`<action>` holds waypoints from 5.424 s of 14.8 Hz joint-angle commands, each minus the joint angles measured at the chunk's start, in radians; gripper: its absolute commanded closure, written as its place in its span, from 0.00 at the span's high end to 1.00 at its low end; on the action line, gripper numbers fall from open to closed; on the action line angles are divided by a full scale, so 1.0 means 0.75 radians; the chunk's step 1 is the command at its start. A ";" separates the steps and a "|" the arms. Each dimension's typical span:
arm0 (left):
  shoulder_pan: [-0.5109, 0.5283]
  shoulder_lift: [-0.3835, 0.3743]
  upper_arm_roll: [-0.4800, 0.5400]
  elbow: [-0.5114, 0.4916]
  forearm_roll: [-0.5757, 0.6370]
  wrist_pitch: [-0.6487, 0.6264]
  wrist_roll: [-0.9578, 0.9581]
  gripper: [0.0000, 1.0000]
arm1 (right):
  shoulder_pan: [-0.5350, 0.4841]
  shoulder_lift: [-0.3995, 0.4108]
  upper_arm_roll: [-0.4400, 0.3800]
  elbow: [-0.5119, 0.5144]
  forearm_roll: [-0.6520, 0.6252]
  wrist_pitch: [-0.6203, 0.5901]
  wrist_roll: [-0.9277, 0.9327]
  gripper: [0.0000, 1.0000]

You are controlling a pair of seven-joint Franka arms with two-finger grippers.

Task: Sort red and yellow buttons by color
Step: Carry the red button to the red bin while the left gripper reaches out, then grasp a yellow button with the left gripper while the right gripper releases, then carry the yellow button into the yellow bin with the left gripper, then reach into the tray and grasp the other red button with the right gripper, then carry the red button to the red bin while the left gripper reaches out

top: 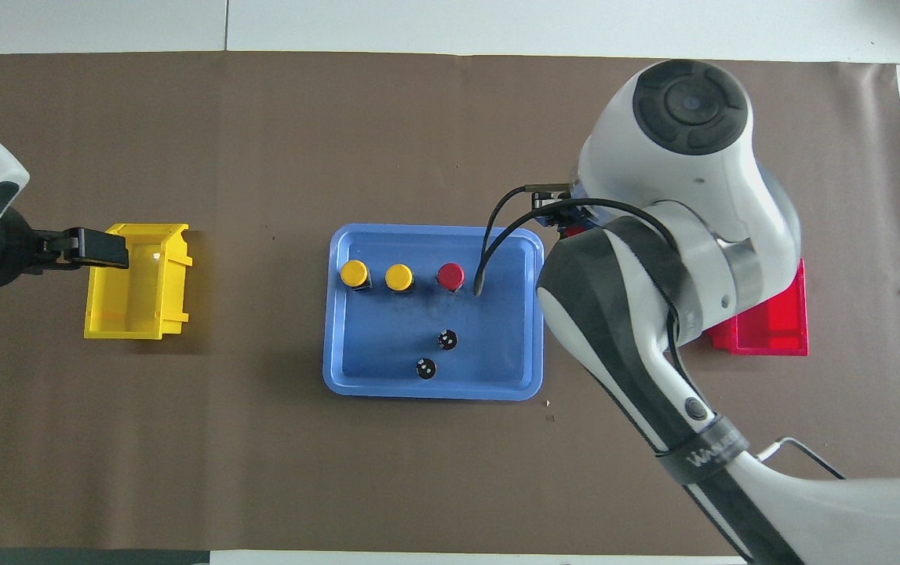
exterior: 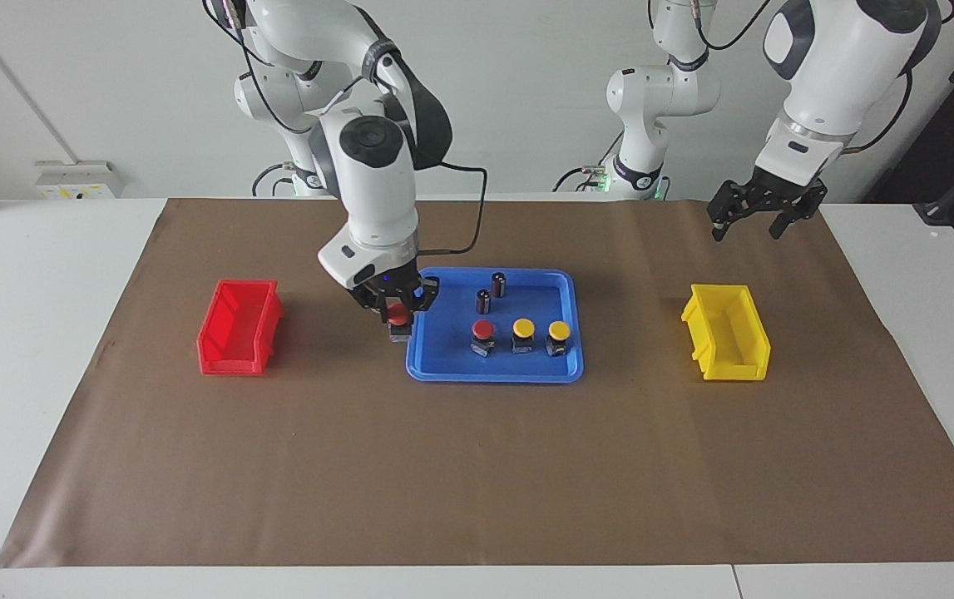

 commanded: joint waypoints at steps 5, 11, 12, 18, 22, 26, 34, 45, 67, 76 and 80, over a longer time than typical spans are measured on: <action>-0.320 0.293 0.004 -0.044 -0.008 0.344 -0.463 0.98 | -0.434 -0.394 0.014 -0.556 0.035 0.151 -0.670 0.20; -0.433 0.439 0.006 -0.062 -0.008 0.470 -0.570 0.92 | -0.569 -0.480 0.012 -0.788 0.039 0.343 -0.865 0.20; -0.435 0.439 0.006 -0.072 -0.008 0.476 -0.572 0.90 | -0.578 -0.494 0.012 -0.830 0.043 0.384 -0.868 0.20; -0.478 0.500 0.008 -0.086 -0.006 0.539 -0.617 0.83 | -0.586 -0.492 0.008 -1.052 0.103 0.687 -0.870 0.20; -0.500 0.527 0.010 -0.074 0.026 0.552 -0.672 0.48 | -0.615 -0.480 0.008 -1.109 0.103 0.757 -0.902 0.20; -0.490 0.535 0.014 -0.011 0.057 0.519 -0.713 0.01 | -0.637 -0.488 0.010 -1.183 0.105 0.851 -0.921 0.21; -0.286 0.300 0.020 0.085 0.045 0.037 -0.318 0.01 | -0.621 -0.494 0.010 -1.213 0.111 0.898 -0.913 0.39; 0.248 0.118 0.022 -0.266 -0.033 0.189 0.415 0.01 | -0.290 -0.239 0.018 -0.422 0.101 0.272 -0.427 0.76; 0.263 0.169 0.022 -0.418 -0.031 0.413 0.420 0.60 | 0.365 0.260 0.020 -0.147 -0.061 0.556 0.552 0.80; 0.240 0.101 -0.010 0.297 -0.012 -0.336 0.426 1.00 | 0.398 0.244 0.018 -0.234 -0.061 0.632 0.554 0.56; 0.240 0.120 -0.010 0.417 -0.014 -0.426 0.475 1.00 | 0.386 0.246 0.018 -0.197 -0.061 0.593 0.550 0.24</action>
